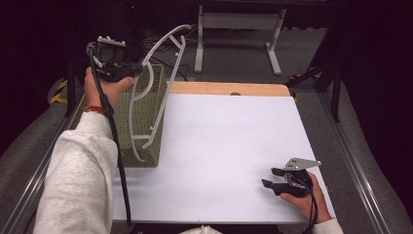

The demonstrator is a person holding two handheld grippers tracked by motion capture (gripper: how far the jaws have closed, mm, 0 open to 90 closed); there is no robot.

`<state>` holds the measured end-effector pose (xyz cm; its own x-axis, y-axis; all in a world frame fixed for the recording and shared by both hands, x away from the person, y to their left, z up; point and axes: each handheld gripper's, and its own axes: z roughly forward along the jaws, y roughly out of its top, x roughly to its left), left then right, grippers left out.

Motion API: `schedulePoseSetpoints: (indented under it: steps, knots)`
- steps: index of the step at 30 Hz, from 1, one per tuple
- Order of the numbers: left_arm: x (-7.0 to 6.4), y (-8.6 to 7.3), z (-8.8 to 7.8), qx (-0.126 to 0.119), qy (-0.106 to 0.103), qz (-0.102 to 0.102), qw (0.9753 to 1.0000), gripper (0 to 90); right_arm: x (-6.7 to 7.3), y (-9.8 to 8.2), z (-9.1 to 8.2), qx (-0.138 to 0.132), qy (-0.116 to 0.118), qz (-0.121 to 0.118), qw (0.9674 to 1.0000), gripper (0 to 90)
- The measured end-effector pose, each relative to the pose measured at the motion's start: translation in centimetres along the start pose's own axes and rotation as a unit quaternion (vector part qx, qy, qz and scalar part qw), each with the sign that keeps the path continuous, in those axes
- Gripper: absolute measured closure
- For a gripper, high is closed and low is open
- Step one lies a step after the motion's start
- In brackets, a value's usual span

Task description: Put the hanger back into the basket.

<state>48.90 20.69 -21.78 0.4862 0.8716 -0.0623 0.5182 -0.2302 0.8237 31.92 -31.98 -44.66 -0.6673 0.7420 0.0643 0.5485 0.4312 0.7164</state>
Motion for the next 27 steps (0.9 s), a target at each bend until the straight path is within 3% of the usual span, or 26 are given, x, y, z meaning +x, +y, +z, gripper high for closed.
schedulePoseSetpoints:
  steps: [6, 11, 12, 15, 20, 24, 27]
  knots:
    - [2.7, 0.2, -0.1, 0.001, 0.012, -0.003, 0.9999, 83.2, 0.1, 0.0, 0.3, 0.006, 0.003, -0.002, 1.0000, 38.4]
    - [5.2, 0.4, 1.0, 0.008, 0.015, -0.003, 0.9999, 83.1, 0.2, 0.0, 0.5, 0.011, 0.005, 0.000, 0.9999, 38.2]
    - [5.9, 0.4, 1.5, 0.019, 0.011, 0.002, 0.9998, 83.1, 0.2, 0.0, 0.6, 0.011, 0.005, 0.000, 0.9999, 37.9]
    - [6.4, 0.3, 2.7, 0.039, 0.031, 0.025, 0.9984, 83.1, 0.2, 0.0, 0.5, 0.010, 0.006, 0.002, 0.9999, 37.9]
    - [6.7, -0.4, 4.5, 0.079, 0.022, 0.056, 0.9951, 83.1, 0.2, -0.1, 0.5, 0.007, 0.012, 0.011, 0.9998, 37.8]
    - [7.1, -1.4, 5.3, 0.096, 0.024, 0.065, 0.9930, 83.0, 0.2, -0.2, 0.5, 0.006, 0.012, 0.011, 0.9999, 37.7]
    - [8.4, -3.0, 5.5, 0.107, 0.028, 0.060, 0.9921, 83.0, 0.3, -0.3, 0.5, 0.005, 0.012, 0.012, 0.9998, 37.6]
